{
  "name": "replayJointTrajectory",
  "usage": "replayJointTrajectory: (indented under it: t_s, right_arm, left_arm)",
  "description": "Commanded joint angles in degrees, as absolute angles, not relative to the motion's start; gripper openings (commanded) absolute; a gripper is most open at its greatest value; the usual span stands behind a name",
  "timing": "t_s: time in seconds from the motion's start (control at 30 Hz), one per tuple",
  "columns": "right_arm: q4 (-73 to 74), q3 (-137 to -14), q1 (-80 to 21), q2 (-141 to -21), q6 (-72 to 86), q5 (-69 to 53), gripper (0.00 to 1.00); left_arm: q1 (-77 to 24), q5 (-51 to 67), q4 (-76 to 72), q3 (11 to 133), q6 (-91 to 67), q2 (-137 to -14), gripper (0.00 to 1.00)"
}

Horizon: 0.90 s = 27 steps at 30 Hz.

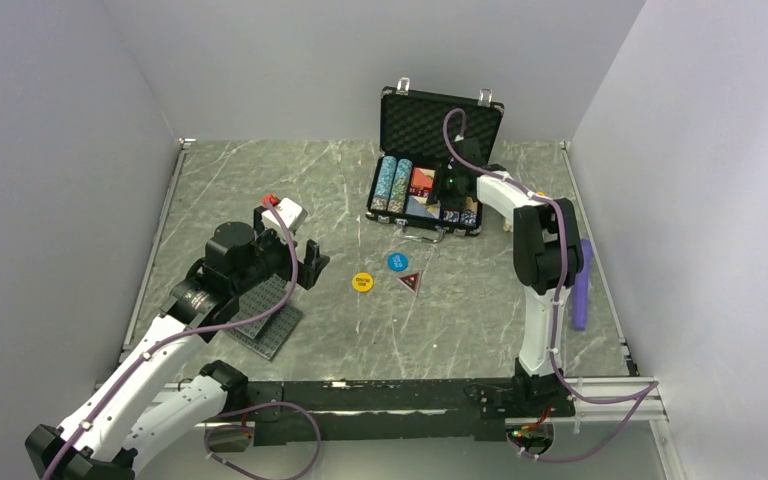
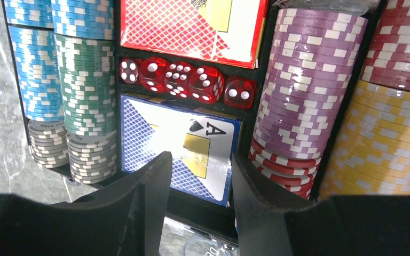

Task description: Pack up texas hold em set

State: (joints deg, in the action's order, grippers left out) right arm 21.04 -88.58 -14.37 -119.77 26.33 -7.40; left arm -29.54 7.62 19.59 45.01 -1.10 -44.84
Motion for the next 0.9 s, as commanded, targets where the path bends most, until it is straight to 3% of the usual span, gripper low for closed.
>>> replayJointTrajectory:
  t_s: [0.0,0.27,0.57,0.87]
  right_arm:
    - [19.16,-90.43,-15.1,-120.88,27.76,-8.61,0.48]
    - [18.72,-89.15,-16.38,-116.56,24.65,-2.07,0.54]
    - [19.55,-90.14,-16.93,-110.02,18.3,-0.91,0.76]
    - [23.14,-81.12,-20.14,-96.72,10.75,-0.63,0.9]
  left_arm:
    - [-29.35,6.62,18.9,46.23,-0.97,-44.03,0.99]
    - [-29.35,6.46,18.72,46.14,-1.01,-43.9,0.99]
    - [-29.26,5.79,18.9,46.19,-1.8,-44.22,0.99]
    - [-26.94,6.63,19.07,46.58,-2.55,-43.99,0.99]
